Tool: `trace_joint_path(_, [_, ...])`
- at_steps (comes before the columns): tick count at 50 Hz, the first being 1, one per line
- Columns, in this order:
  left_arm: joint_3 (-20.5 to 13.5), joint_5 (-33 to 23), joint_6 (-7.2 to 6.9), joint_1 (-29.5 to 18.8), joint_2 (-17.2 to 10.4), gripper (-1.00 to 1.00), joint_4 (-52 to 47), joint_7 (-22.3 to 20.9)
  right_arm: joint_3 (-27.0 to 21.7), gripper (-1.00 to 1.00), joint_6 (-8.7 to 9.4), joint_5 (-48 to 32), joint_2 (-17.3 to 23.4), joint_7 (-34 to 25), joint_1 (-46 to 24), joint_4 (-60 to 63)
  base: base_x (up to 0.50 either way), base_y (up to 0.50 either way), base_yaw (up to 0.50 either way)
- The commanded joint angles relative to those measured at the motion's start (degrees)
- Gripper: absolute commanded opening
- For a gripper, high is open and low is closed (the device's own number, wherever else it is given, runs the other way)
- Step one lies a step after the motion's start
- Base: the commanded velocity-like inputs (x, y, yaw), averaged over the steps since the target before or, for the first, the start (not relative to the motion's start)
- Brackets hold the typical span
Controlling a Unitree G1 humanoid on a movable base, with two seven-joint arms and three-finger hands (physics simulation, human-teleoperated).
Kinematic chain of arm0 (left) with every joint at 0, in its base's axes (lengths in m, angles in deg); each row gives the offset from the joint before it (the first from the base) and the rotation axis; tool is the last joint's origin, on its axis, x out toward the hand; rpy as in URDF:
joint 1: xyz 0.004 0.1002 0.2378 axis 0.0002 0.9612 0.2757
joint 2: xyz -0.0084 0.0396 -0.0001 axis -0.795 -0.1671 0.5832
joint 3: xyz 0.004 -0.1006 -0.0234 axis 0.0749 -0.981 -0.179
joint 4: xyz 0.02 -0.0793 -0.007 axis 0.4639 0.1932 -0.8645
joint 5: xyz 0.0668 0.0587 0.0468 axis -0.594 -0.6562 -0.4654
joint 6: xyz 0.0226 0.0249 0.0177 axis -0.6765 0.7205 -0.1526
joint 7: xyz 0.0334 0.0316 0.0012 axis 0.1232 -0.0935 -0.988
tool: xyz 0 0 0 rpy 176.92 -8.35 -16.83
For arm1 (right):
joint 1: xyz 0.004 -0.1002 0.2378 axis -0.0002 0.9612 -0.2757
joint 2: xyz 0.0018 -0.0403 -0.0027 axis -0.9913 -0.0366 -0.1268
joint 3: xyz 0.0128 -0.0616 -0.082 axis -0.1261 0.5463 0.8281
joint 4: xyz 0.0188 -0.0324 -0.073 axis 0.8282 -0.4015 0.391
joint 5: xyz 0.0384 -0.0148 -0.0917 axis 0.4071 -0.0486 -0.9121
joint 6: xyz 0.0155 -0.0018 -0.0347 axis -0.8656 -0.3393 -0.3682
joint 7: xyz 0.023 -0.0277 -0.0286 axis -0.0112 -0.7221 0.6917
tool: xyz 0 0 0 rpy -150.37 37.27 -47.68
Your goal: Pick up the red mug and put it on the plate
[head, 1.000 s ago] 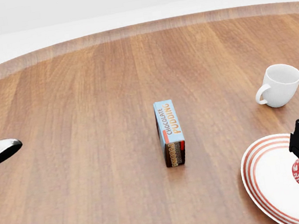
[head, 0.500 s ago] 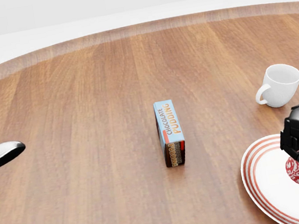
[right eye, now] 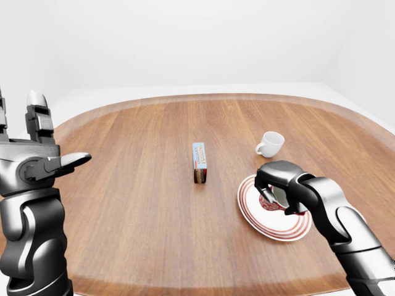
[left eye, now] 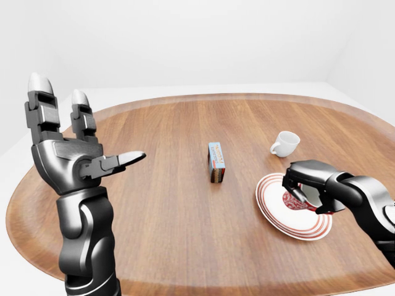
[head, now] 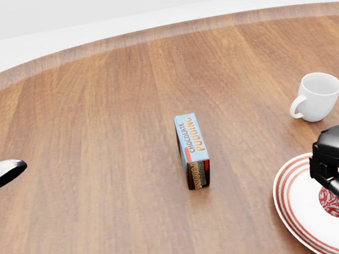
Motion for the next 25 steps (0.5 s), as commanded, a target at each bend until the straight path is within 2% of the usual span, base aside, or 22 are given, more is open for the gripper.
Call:
trace_joint_path(1, [-0.24, 0.32, 0.0, -0.52, -0.25, 0.95, 0.02, 0.35, 0.7, -1.0, 0.0, -1.09, -0.63, 0.0, -0.33, -1.36, 0.0, 0.0, 0.0])
trace_joint_path(9, [-0.1, 0.26, 0.0, -0.41, -0.26, 0.95, 0.11, 0.32, 0.76, -1.0, 0.0, -2.11, -0.99, 0.0, -0.53, -2.93, 0.0, 0.0, 0.0])
trace_joint_path(25, [0.23, -0.24, 0.0, -0.12, -0.01, 0.94, 0.56, -0.03, -1.23, -1.0, 0.0, -7.23, -5.3, 0.0, -1.09, -7.42, 0.0, 0.0, 0.0])
